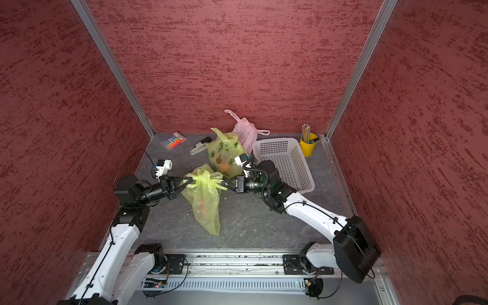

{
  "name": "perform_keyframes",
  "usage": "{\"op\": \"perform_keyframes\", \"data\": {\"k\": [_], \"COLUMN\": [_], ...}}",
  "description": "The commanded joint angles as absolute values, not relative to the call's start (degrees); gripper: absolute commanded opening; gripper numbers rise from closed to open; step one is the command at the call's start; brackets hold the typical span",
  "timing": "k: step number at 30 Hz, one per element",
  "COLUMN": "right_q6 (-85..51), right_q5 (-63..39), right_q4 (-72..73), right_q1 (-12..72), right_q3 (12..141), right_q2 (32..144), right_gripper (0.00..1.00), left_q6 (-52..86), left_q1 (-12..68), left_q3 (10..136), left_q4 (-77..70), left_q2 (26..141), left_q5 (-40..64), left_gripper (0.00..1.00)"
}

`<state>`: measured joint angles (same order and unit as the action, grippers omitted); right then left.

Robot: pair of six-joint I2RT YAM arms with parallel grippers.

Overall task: Place the peach into a plastic bag & tie a knot
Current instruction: Tie the plastic bag at the center of the board, then place the plastic bag at the center of the board.

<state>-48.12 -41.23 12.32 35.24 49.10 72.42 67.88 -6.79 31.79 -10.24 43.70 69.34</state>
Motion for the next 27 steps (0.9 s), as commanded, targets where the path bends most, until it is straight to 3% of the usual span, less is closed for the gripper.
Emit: {"op": "perform_keyframes", "data": {"k": [1,6,14,19,20,21,23,24,25,27], "right_q6": [-42.63,-38.0,-35.94,-37.34,-37.52,-37.7,-37.17,-36.36,-35.25,-33.26], "right_q5": [-34.77,-30.25,-26.1,-34.1,-36.54,-38.99,-38.85,-36.86,-34.48,-29.91], "right_q4": [2.32,-5.51,-10.33,-4.86,-3.48,-2.63,-3.4,-4.86,-6.78,-10.25], "right_q1": [29.5,21.45,10.6,9.19,9.22,9.14,9.18,9.21,9.08,9.1], "right_q3": [51.06,52.89,50.84,49.4,49.49,49.57,50.36,50.85,51.63,53.42], "right_q2": [68.26,65.38,63.31,65.03,65.69,66.44,67.12,67.14,67.15,67.37], "right_gripper": [0.0,0.0,0.0,0.0,0.0,0.14,0.58,0.75,0.85,0.91], "left_q6": [68.16,50.1,44.97,47.26,47.11,46.15,41.64,38.35,35.76,32.93], "left_q1": [-13.66,-22.63,-32.05,-31.46,-30.81,-29.85,-27.79,-26.82,-26.03,-25.37], "left_q3": [35.82,42.85,45.57,44.32,44.57,45.01,46.72,47.66,48.43,48.54], "left_q4": [-9.87,12.14,14.31,9.13,9.36,10.92,17.92,22.13,25.82,28.63], "left_q2": [42.7,45.31,48.77,50.1,50.41,50.91,51.97,52.57,53.1,53.3], "left_q5": [72.55,70.48,65.29,65.85,65.98,65.94,63.61,61.4,58.75,53.89], "left_gripper": [0.0,0.0,0.0,0.0,0.04,0.31,0.98,1.0,1.0,1.0]}}
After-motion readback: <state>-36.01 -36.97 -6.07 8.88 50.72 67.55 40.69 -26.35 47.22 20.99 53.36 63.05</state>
